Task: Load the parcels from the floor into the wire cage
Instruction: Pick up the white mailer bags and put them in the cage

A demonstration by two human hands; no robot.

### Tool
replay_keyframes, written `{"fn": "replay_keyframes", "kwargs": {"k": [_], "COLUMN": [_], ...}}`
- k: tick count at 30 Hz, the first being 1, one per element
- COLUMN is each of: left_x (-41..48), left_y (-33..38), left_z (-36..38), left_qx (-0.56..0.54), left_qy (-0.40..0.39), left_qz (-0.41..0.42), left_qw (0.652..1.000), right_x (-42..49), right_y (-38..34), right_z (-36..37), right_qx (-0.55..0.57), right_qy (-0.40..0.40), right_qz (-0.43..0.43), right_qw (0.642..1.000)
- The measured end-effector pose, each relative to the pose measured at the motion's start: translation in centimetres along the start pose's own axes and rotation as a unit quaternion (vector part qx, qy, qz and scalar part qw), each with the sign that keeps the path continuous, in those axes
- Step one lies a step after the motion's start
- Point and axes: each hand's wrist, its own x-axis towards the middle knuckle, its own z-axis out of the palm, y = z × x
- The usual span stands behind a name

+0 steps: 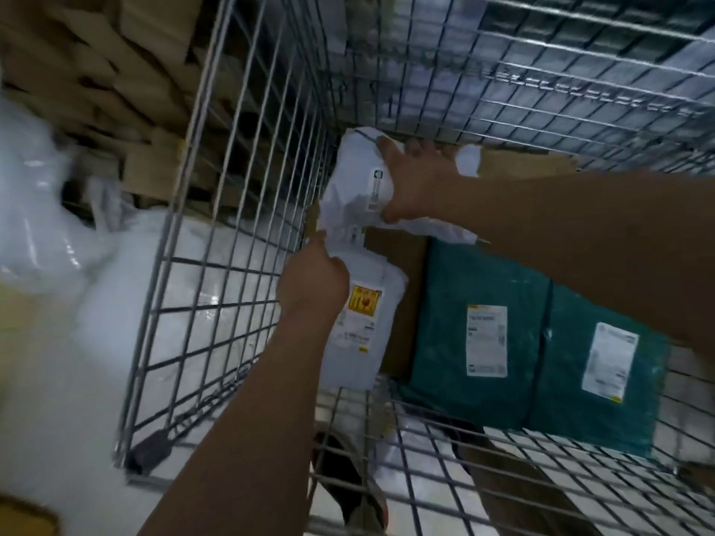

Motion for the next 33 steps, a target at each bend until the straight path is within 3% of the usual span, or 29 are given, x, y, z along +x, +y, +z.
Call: {"fn": "replay_keyframes", "kwargs": {"k": [9,17,23,29,33], "left_x": [3.5,4.8,5.1,5.2,4.8], "left_y": [-5.7,-4.1,-3.4,-1.2,0.2], "left_z": [4.0,5.3,6.6,6.2,5.4], "left_qx": [-0.045,-0.061,-0.063,-0.065,-0.075], "left_qy": [-0.006,-0.004,-0.031,-0.024,-0.002], "left_qz": [-0.106,-0.071,-0.067,-0.01,0.004], "left_qw": [0.993,0.996,0.995,0.998,0.997], "right_x": [10.8,13.4,14.6,14.8,11.8], "right_y": [0.6,-0.7,-1.4,-0.5,-0.3], "right_z": [5.7,9.4,12.3,11.9,10.6], "right_qx": [-0.042,0.013,-0.006,0.015,0.003], "right_qy": [0.007,-0.024,-0.007,-0.06,-0.018], "right_qz": [0.017,-0.004,0.027,0.055,0.041], "right_qw": [0.999,1.0,1.0,0.997,0.999]}}
